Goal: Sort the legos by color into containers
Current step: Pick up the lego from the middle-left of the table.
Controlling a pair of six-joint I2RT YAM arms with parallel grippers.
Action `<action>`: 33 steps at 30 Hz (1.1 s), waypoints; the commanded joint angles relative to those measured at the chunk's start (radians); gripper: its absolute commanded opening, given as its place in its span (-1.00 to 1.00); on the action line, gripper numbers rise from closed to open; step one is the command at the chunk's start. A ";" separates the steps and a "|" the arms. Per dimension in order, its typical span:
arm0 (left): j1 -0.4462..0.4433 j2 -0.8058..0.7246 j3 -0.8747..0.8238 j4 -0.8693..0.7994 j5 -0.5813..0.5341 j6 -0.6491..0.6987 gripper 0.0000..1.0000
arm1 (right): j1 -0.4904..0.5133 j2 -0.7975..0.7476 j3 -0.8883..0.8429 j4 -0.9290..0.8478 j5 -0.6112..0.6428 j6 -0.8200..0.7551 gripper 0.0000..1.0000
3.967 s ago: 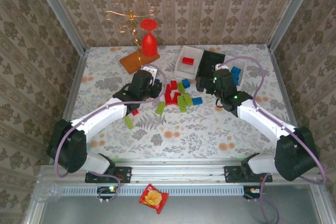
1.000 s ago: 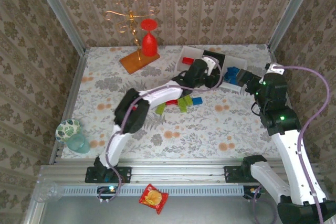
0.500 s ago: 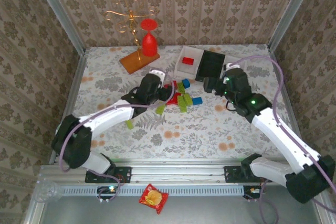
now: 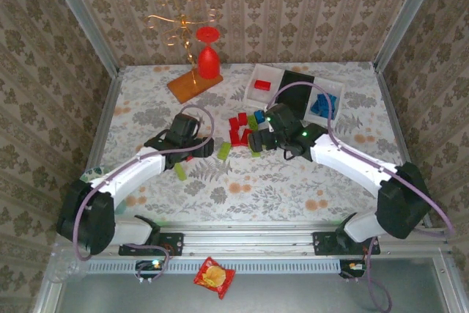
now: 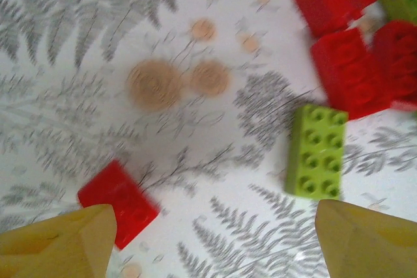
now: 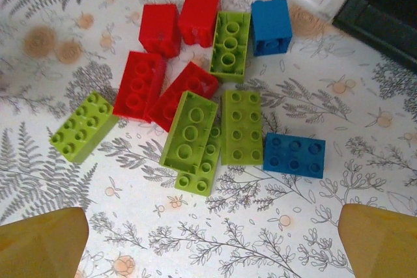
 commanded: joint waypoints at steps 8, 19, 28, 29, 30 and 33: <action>0.066 -0.042 -0.050 -0.156 -0.039 -0.069 0.59 | -0.003 0.084 0.058 0.029 0.020 -0.055 1.00; 0.136 0.225 0.079 -0.053 0.009 -0.026 0.64 | -0.060 0.006 -0.043 0.099 0.001 -0.040 1.00; 0.086 0.320 0.097 -0.022 0.068 -0.062 0.47 | -0.087 0.008 -0.073 0.129 -0.032 -0.031 1.00; 0.080 0.322 0.096 -0.020 0.065 -0.068 0.46 | -0.089 0.009 -0.074 0.130 -0.036 -0.028 1.00; 0.078 0.325 0.094 -0.018 0.062 -0.072 0.45 | -0.090 0.012 -0.076 0.134 -0.040 -0.026 1.00; 0.040 0.326 0.094 -0.010 0.041 -0.077 0.34 | -0.093 0.018 -0.073 0.137 -0.050 -0.025 1.00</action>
